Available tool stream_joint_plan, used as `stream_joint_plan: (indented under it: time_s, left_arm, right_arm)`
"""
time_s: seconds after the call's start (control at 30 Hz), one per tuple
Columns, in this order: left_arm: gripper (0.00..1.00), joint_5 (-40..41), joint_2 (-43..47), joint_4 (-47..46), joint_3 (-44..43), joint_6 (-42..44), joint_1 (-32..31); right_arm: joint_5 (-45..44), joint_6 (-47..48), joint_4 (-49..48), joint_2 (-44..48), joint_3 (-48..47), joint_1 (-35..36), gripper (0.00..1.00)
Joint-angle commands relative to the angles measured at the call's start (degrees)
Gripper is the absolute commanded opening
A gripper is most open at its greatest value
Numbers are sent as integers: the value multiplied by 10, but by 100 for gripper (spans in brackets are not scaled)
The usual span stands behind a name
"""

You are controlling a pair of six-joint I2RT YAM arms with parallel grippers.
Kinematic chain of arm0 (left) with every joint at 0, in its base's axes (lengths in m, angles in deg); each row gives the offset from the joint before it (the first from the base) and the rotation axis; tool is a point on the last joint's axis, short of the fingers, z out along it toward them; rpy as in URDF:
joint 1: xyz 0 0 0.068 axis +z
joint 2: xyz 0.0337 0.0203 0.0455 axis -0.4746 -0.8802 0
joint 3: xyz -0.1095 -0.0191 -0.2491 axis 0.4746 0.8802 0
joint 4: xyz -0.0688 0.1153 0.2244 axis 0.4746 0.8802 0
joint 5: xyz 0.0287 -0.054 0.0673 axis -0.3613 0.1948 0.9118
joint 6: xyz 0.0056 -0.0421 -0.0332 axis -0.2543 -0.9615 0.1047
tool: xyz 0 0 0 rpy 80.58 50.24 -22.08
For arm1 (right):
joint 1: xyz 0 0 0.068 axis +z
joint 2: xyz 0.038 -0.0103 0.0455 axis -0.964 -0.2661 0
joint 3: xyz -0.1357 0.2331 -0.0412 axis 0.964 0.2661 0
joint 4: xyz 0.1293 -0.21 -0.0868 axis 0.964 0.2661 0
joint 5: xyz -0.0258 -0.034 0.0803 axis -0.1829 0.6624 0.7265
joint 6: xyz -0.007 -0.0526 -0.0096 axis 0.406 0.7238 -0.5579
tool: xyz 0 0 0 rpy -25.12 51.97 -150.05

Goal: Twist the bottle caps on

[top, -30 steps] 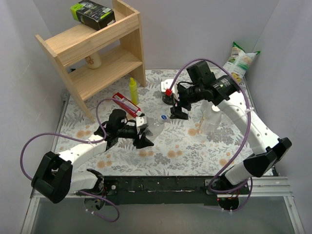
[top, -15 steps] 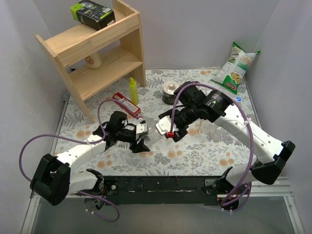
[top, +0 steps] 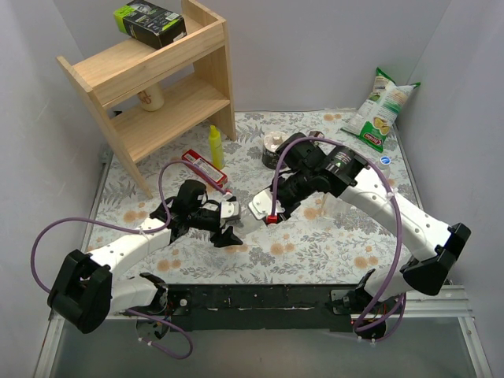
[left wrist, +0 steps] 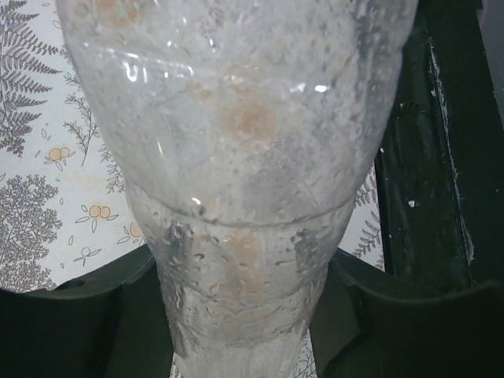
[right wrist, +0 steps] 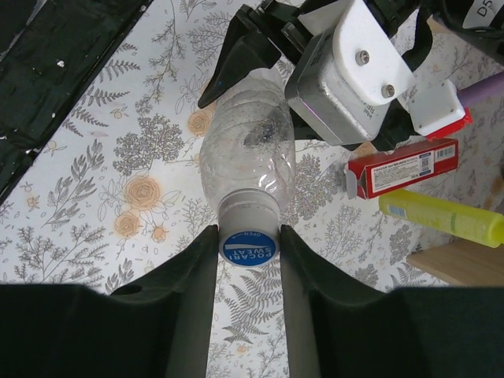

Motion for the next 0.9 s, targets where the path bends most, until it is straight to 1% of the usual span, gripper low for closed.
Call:
stream_joint_plan:
  time_s: [0.0,0.03,0.07,0.1,0.13,0.17,0.2,0.23,0.27,0.3,0.33,0.37,0.4,0.43,0.47,0.5,0.57,0.6,0.63,0.67,0.7,0.73,0.77,0.8,0.83,0.87]
  left_arm:
    - [0,4,6,-17,-23,5,-1]
    - [0,13,6,-25,-19,-12,-1]
    - [0,41,7,-38,-16,-30,-1]
    - [0,68,16,-86,-9,-51,-1]
    - [0,97,24,-113,-1,-112,-2]
    - [0,172,33,-192,18,-138,-2]
    - [0,209,52,-224,26,-162,-4]
    - [0,245,58,-249,33,-177,-6]
    - [0,286,63,-279,36,-185,-15]
    - [0,338,64,-287,34,-182,-19]
    - [0,357,60,-290,32,-177,-21]
    - [0,367,58,-291,29,-163,-23]
    - [0,380,56,-290,29,-158,-23]
    - [0,382,51,-286,28,-150,-23]
    - [0,382,50,-277,30,-141,-23]
    - [0,378,47,-270,31,-138,-23]
    - [0,366,43,-238,30,-133,-23]
    - [0,360,42,-225,26,-129,-23]
    - [0,337,42,-211,24,-128,-23]
    - [0,326,40,-178,23,-123,-23]
    - [0,313,41,-164,22,-122,-22]
    - [0,276,42,-150,21,-122,-19]
    - [0,249,43,-122,22,-119,-15]
    - [0,209,43,-99,19,-112,-11]
    - [0,150,43,-78,12,-90,-7]
    - [0,123,43,-42,5,-81,-7]
  right_arm:
    - [18,-20,13,-18,-19,5,33]
    - [20,-35,15,-23,-32,5,29]
    - [21,-61,15,-29,-40,5,26]
    - [21,-89,14,-47,-46,4,21]
    - [25,-163,13,-56,-54,2,19]
    - [41,-203,16,-70,-74,-8,18]
    - [47,-248,23,-102,-86,-13,15]
    - [59,-342,33,-121,-105,-22,14]
    - [111,-390,33,-139,-111,-51,13]
    - [142,-447,5,-154,-94,-68,11]
    - [165,-551,-16,-156,-76,-86,5]
    - [207,-613,-33,-159,-38,-119,1]
    - [223,-649,-44,-165,-26,-131,1]
    - [245,-655,-25,-172,-21,-136,1]
    - [300,-659,-15,-189,-17,-146,1]
    - [326,-667,-16,-194,-13,-151,4]
    - [358,-682,-37,-202,-34,-163,26]
    - [357,-664,-38,-205,-85,-168,45]
    - [355,-639,-37,-208,-116,-176,59]
    - [327,-614,-25,-206,-145,-192,64]
    - [313,-555,-18,-204,-196,-202,68]
    - [305,-521,-9,-200,-213,-211,68]
    - [286,-467,32,-186,-229,-221,73]
    - [270,-337,58,-175,-238,-221,74]
    - [259,-263,78,-161,-219,-218,74]
    - [228,-218,87,-122,-196,-213,73]
